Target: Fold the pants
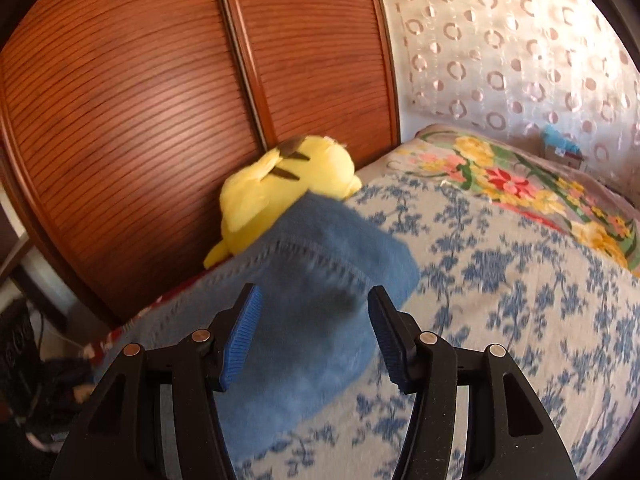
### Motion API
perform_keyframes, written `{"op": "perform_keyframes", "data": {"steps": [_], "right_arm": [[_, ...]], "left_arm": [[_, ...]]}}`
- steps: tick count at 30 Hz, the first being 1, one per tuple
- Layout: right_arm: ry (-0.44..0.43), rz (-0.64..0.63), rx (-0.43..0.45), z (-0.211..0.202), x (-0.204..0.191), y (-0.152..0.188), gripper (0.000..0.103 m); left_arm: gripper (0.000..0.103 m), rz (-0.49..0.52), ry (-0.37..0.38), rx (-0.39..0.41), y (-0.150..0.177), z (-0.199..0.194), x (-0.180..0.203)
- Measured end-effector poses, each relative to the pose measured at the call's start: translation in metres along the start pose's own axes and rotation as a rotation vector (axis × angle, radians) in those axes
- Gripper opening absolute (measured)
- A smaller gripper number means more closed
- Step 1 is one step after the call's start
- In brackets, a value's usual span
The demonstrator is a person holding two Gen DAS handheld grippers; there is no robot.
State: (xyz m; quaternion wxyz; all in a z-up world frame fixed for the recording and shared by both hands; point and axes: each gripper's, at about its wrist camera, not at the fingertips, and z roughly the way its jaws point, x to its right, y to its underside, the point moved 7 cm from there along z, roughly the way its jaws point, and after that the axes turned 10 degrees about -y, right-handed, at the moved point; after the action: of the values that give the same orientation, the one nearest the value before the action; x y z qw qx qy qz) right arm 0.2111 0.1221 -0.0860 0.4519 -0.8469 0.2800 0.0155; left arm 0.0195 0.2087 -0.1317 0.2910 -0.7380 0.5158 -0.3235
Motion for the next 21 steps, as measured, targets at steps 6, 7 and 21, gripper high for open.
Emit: {"op": "perform_keyframes", "data": {"steps": [6,7,21], "right_arm": [[-0.038,0.002,-0.007,0.018,-0.002,0.002,0.059],[-0.044,0.001,-0.008,0.021,-0.002,0.001,0.059],[-0.127,-0.035,-0.069,0.051,0.004,0.002,0.059]], "left_arm": [[0.043,0.056,-0.061,0.062,-0.026,-0.026,-0.004],[0.044,0.059,-0.066,0.072,-0.031,-0.030,-0.004],[0.065,0.126,-0.086,-0.027,-0.068,0.032,0.024]]}}
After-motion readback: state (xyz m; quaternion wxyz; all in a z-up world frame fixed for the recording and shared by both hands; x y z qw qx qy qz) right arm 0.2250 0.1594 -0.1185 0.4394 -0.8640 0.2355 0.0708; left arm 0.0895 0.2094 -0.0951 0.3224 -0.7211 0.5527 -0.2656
